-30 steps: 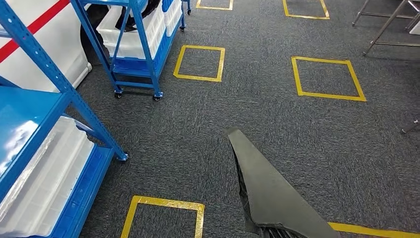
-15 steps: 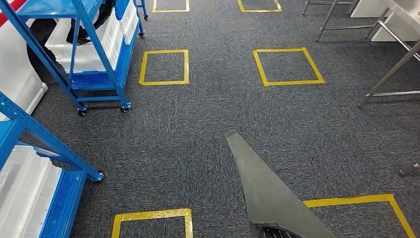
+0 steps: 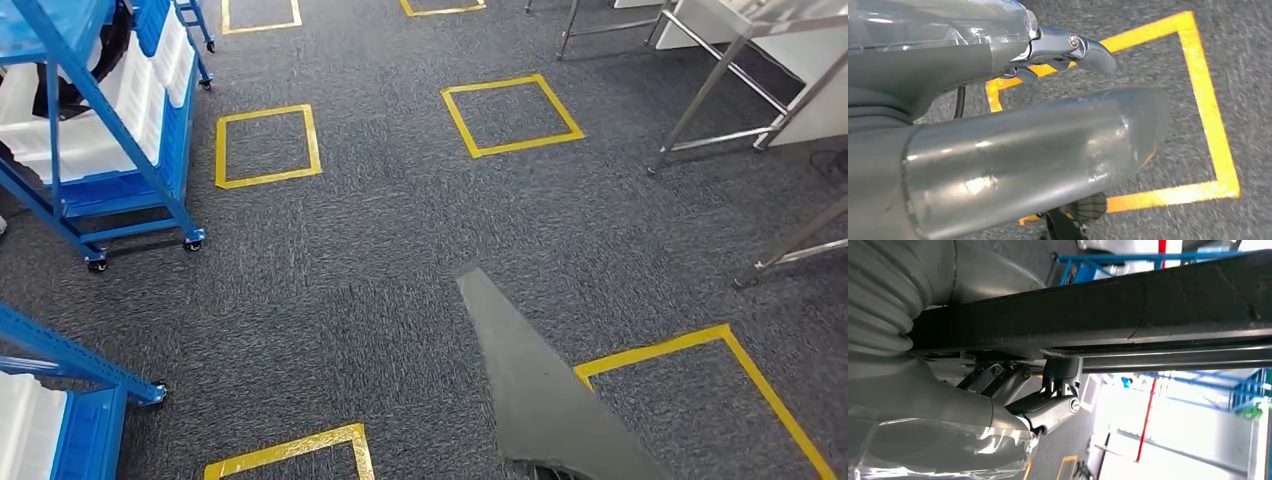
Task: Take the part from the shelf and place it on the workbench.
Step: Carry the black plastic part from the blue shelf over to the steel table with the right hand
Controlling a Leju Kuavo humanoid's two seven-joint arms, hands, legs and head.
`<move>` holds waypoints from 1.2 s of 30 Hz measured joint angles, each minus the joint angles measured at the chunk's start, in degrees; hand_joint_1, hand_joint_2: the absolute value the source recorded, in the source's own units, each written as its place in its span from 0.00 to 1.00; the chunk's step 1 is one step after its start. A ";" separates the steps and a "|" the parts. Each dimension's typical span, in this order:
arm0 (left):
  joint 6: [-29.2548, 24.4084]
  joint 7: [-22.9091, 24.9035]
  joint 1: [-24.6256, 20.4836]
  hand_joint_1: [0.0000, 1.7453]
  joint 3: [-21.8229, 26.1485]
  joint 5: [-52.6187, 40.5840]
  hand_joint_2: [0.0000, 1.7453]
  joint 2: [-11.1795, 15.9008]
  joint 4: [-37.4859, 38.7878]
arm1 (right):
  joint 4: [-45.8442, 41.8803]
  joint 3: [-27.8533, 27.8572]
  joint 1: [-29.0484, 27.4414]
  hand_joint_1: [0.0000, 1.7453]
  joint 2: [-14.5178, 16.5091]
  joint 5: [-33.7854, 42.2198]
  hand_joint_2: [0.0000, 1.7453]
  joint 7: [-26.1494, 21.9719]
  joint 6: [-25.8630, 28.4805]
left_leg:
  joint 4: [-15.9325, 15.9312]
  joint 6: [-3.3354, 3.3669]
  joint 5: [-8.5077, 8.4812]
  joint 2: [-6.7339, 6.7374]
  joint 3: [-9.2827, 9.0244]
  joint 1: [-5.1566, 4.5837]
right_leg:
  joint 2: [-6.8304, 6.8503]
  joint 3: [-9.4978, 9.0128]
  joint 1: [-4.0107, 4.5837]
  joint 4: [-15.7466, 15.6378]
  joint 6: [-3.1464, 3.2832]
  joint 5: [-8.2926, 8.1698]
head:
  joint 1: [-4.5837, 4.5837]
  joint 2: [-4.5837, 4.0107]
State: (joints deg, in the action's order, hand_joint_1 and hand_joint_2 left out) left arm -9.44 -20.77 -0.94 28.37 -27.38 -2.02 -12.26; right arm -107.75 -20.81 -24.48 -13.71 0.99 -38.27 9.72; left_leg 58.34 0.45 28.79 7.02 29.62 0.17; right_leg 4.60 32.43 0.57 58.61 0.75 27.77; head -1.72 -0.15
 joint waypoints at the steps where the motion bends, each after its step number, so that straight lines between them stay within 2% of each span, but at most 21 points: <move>1: 0.00 -0.09 -0.08 0.00 0.00 -0.10 0.00 -0.07 0.00 | -0.07 0.16 -0.13 1.00 0.02 -0.14 1.00 -0.01 -0.23 | -0.10 -0.34 0.10 0.38 -0.26 0.04 | -0.81 -0.13 -0.10 -0.29 0.31 -0.19 | -0.01 0.00; 3: 0.02 -0.29 -0.22 0.00 -0.02 -0.30 0.00 -0.27 0.00 | -0.18 0.39 -0.28 1.00 0.03 -0.52 1.00 0.05 -0.52 | 0.89 -0.98 1.12 -1.75 -0.23 0.18 | -2.31 -0.57 -0.50 -1.23 0.82 -0.75 | -0.01 0.00; 5: 0.03 -0.37 -0.15 0.00 -0.04 -0.43 0.00 -0.42 0.00 | -0.26 0.49 0.00 1.00 -0.01 -0.92 1.00 0.30 -0.58 | 6.05 -1.36 4.20 -5.36 2.01 0.40 | -3.79 -0.78 -0.77 -1.72 1.12 -1.09 | -0.01 0.00; 7: 0.03 -0.31 0.09 0.00 -0.04 -0.62 0.00 -0.47 0.00 | -0.26 0.59 0.28 1.00 -0.05 -1.26 1.00 0.73 -0.58 | 13.45 -1.55 7.31 -6.47 5.61 0.47 | -5.47 -0.70 -0.74 -1.58 1.32 -1.08 | -0.01 0.00; 8: 0.04 -0.27 0.18 0.00 -0.04 -0.73 0.00 -0.48 0.00 | -0.26 0.64 0.29 1.00 -0.06 -1.45 1.00 0.93 -0.62 | 15.59 -1.60 7.61 -6.60 6.79 0.45 | -6.36 -0.69 -0.72 -1.46 1.35 -1.04 | -0.01 0.00; 10: 0.08 -0.22 0.17 0.00 -0.04 -0.90 0.00 -0.52 0.00 | -0.26 0.75 0.28 1.00 -0.06 -1.83 1.00 1.32 -0.78 | 13.23 -1.53 4.70 -6.86 6.15 0.47 | -8.13 -0.72 -0.75 -1.11 1.25 -0.91 | -0.01 0.00; 12: 0.09 -0.21 0.05 0.00 -0.04 -0.96 0.00 -0.55 0.00 | -0.26 0.82 0.30 1.00 -0.06 -2.07 1.00 1.48 -1.00 | 5.59 -1.24 0.69 -8.95 3.02 0.56 | -9.71 -0.61 -0.78 -0.46 0.86 -0.58 | -0.01 0.00; 14: 0.09 -0.23 -0.01 0.00 -0.04 -0.99 0.00 -0.57 0.00 | -0.27 0.96 0.33 1.00 -0.06 -2.25 1.00 1.54 -1.16 | 1.05 -0.89 -0.53 -11.06 1.15 0.58 | -11.06 -0.12 -0.95 0.16 0.28 -0.37 | -0.01 0.00; 16: 0.13 -0.26 -0.09 0.00 -0.04 -1.05 0.00 -0.58 0.00 | -0.29 1.15 0.28 1.00 0.05 -2.46 1.00 1.60 -1.22 | 0.48 -0.32 -0.31 -10.69 0.85 0.43 | -12.36 0.37 -1.20 0.15 -0.48 -0.56 | -0.02 0.00; 17: 0.16 -0.28 -0.17 0.00 -0.03 -1.11 0.00 -0.65 0.00 | -0.31 1.24 0.18 1.00 0.14 -2.62 1.00 1.61 -1.24 | 0.13 0.13 -0.51 -9.97 0.67 0.41 | -12.30 0.50 -1.29 0.20 -0.81 -0.56 | -0.01 0.00; 18: 0.21 -0.30 -0.25 0.00 -0.03 -1.18 0.00 -0.71 0.00 | -0.32 1.30 0.10 1.00 0.26 -2.77 1.00 1.62 -1.25 | -0.28 0.62 -0.74 -9.24 0.46 0.47 | -11.17 0.84 -1.22 0.79 -1.08 -0.13 | -0.01 0.00; 19: 0.25 -0.32 -0.30 0.00 -0.03 -1.25 0.00 -0.78 0.00 | -0.32 1.40 0.07 1.00 0.34 -2.95 1.00 1.67 -1.26 | -0.70 1.01 -0.97 -8.47 0.32 0.56 | -9.45 1.64 -1.15 2.38 -1.28 0.90 | 0.01 0.00; 21: 0.34 -0.34 -0.19 0.00 -0.02 -1.34 0.00 -0.85 0.00 | -0.33 1.57 0.18 1.00 0.50 -3.36 1.00 1.82 -1.30 | -1.04 1.38 -1.07 -6.95 0.19 0.48 | -5.82 4.81 -1.21 8.72 -1.60 4.31 | 0.01 0.00; 23: 0.47 -0.34 0.02 0.00 0.01 -1.40 0.00 -0.84 0.00 | -0.32 1.66 0.24 1.00 0.68 -3.75 1.00 2.02 -1.33 | -1.02 1.44 -0.88 -5.30 0.14 0.33 | -4.90 7.94 -1.45 14.60 -1.89 6.26 | 0.01 0.00; 24: 0.56 -0.34 0.05 0.00 0.03 -1.42 0.00 -0.84 0.00 | -0.32 1.67 0.17 1.00 0.75 -3.91 1.00 2.11 -1.34 | -1.01 1.43 -0.74 -4.50 0.05 0.30 | -4.75 8.29 -1.51 15.11 -1.95 5.74 | 0.01 0.00; 26: 0.74 -0.34 -0.06 0.00 0.04 -1.45 0.00 -0.85 0.00 | -0.31 1.69 0.08 1.00 0.79 -4.08 1.00 2.22 -1.36 | -1.00 1.25 -0.38 -3.09 -0.38 0.26 | -3.98 5.75 -1.44 10.08 -1.75 2.20 | 0.01 0.00; 28: 0.81 -0.34 -0.18 0.00 0.04 -1.46 0.00 -0.92 0.00 | -0.32 1.74 0.16 1.00 0.79 -4.11 1.00 2.25 -1.36 | -0.96 0.83 0.13 -1.90 -0.95 0.05 | -1.42 1.87 -0.86 2.65 -1.08 -0.62 | 0.01 0.00; 30: 0.84 -0.34 -0.23 0.00 0.04 -1.47 0.00 -1.00 0.00 | -0.34 1.79 0.22 1.00 0.79 -4.15 1.00 2.25 -1.35 | -0.93 0.27 0.56 -0.73 -1.33 -0.16 | -0.18 0.46 -0.23 -0.40 -0.44 -1.04 | 0.00 0.00; 32: 0.85 -0.34 -0.31 0.00 0.04 -1.49 0.00 -1.02 -0.01 | -0.39 1.87 0.14 1.00 0.79 -4.16 1.00 2.25 -1.34 | -1.01 -0.23 0.90 0.35 -1.65 -0.16 | -1.60 0.53 -0.32 -0.66 0.01 -1.14 | -0.01 0.00; 34: 0.88 -0.37 -0.47 0.00 0.04 -1.54 0.00 -1.03 -0.02 | -0.47 1.95 0.04 1.00 0.79 -4.17 1.00 2.26 -1.36 | 0.77 -0.81 2.31 -1.51 -1.26 -0.04 | -3.02 0.19 -0.78 -1.30 0.45 -1.45 | -0.01 0.00; 36: 0.93 -0.40 -0.47 0.00 0.05 -1.61 0.00 -1.05 -0.02 | -0.51 1.97 0.14 1.00 0.77 -4.25 1.00 2.29 -1.37 | 6.87 -1.29 5.53 -4.95 1.41 0.23 | -4.34 -0.07 -1.02 -1.62 0.79 -1.62 | -0.01 0.00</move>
State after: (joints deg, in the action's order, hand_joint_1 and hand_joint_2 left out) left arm -8.51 -21.17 -1.40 28.42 -28.99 -3.07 -12.28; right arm -108.27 -18.85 -24.35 -12.94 -3.26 -35.98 8.35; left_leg 65.21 -0.85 34.32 2.07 31.02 0.40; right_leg 0.26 32.36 -0.45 56.99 1.55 26.16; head -1.73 -0.15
